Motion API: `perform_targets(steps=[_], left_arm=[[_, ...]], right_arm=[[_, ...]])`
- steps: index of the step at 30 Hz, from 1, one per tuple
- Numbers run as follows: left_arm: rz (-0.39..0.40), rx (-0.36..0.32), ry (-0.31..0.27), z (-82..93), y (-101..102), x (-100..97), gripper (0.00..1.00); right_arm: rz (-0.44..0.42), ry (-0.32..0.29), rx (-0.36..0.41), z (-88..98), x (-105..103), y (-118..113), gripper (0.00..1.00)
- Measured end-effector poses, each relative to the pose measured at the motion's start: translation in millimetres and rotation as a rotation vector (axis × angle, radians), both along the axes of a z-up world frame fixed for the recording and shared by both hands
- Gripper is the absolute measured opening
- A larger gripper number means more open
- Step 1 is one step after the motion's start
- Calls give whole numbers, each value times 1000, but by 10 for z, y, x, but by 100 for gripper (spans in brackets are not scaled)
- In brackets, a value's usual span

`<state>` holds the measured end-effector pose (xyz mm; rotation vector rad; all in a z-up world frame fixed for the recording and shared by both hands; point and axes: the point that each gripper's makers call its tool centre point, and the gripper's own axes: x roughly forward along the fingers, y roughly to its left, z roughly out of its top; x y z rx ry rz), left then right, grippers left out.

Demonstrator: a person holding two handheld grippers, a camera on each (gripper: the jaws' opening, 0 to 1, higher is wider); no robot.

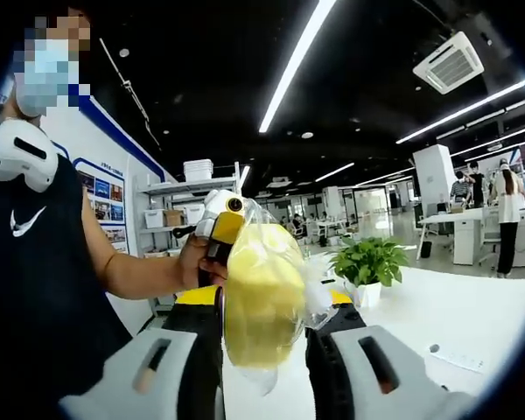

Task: Compare the silicone blocks by pressing each to a similar depth, holding the contact briefly, and releasing to observe deformation and rebound differences across the visible hardness samples.

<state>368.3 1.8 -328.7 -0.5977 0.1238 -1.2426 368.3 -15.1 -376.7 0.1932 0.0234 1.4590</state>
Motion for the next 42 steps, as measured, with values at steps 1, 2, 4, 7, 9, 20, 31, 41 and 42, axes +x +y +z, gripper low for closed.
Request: perform_targets(steps=[1, 2, 4, 7, 9, 20, 31, 41, 42], left_arm=[[1, 4, -1, -3, -1, 2, 0], [0, 8, -3, -6, -3, 0, 0], [-2, 9, -6, -6, -2, -10, 0], [-3, 11, 4, -32, 7, -11, 0], [-10, 16, 4, -37, 4, -28, 0], [-38, 45, -11, -75, -9, -110, 0], [-28, 102, -34, -122, 34, -120, 0], [11, 157, -67, -213, 54, -144, 0], [13, 157, -66, -217, 58, -145, 0]], right_arm=[[-3, -2, -2, -8, 8, 1, 30], [-4, -3, -8, -18, 7, 2, 29], [-6, -3, 2, -5, -9, -10, 28], [-3, 30, 25, 13, -5, -24, 27], [-3, 21, 0, -8, -29, -3, 25], [-12, -17, -58, -41, -70, -17, 18], [-25, -36, -91, -67, -19, 4, 5], [-21, -29, -99, -154, -6, 24, 1], [-17, -24, -98, -158, -9, 32, 1]])
